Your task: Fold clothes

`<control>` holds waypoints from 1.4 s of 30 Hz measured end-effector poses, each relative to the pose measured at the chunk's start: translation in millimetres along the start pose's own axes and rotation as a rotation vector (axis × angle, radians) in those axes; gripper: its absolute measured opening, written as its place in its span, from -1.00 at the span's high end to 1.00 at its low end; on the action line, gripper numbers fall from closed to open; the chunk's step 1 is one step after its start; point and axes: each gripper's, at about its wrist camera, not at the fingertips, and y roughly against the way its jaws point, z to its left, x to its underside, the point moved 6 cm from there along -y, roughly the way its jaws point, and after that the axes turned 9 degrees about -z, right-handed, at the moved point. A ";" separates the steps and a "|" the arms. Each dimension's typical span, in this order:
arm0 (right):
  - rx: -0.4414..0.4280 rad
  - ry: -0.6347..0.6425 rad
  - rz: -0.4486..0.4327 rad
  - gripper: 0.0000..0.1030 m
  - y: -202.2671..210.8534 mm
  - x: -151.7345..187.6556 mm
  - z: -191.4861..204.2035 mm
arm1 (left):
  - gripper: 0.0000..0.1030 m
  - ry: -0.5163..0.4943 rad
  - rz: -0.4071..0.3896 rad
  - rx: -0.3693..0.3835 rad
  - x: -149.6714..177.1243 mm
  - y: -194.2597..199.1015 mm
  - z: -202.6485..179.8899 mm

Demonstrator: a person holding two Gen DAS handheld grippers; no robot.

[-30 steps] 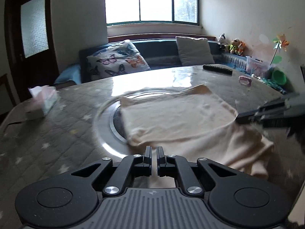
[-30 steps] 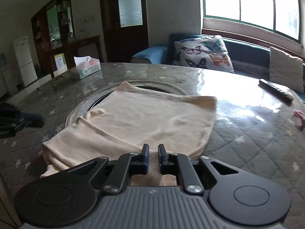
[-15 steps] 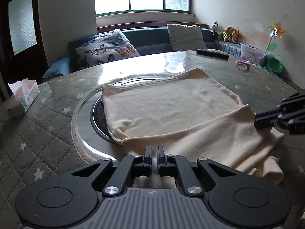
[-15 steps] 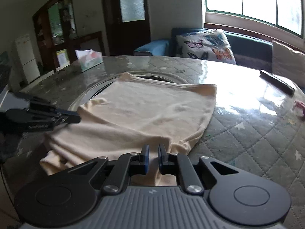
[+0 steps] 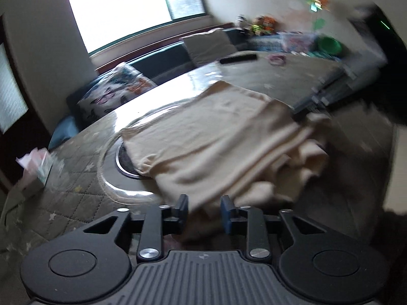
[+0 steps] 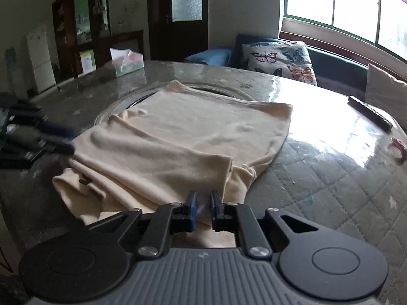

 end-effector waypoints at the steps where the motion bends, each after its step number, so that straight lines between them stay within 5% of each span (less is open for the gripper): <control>1: 0.001 -0.010 -0.003 0.81 2.1 -0.9 -1.1 | 0.27 -0.025 0.002 0.009 2.1 0.5 -4.8; 8: 0.002 0.032 -0.006 0.74 17.4 -2.5 2.8 | 0.11 -0.180 -0.023 0.014 9.5 -10.5 -32.6; 14: -0.027 0.118 -0.001 0.48 30.9 -0.3 16.2 | 0.12 -0.248 -0.083 0.024 5.2 -14.4 -43.6; 16: -0.036 0.142 0.005 0.26 33.4 1.3 19.7 | 0.35 -0.235 -0.093 0.042 3.5 -16.7 -42.8; 19: -0.064 0.191 0.016 0.22 37.0 4.7 26.5 | 0.71 -0.156 -0.096 0.072 -3.4 -19.9 -32.5; 27: -0.124 0.379 -0.005 -0.17 40.4 13.7 53.0 | 0.78 0.006 -0.111 0.081 -32.8 -32.2 -0.8; 33: -0.119 0.439 -0.039 -0.10 12.6 9.6 56.7 | 0.78 0.015 -0.102 0.097 -35.1 -38.6 5.1; 37: -0.156 0.374 0.010 0.48 -4.6 5.4 46.9 | 0.68 0.013 -0.097 0.097 -26.6 -32.9 4.4; 42: -0.186 0.271 0.015 0.73 -3.8 -10.3 35.4 | 0.08 -0.027 -0.101 0.059 -13.0 -19.7 -1.7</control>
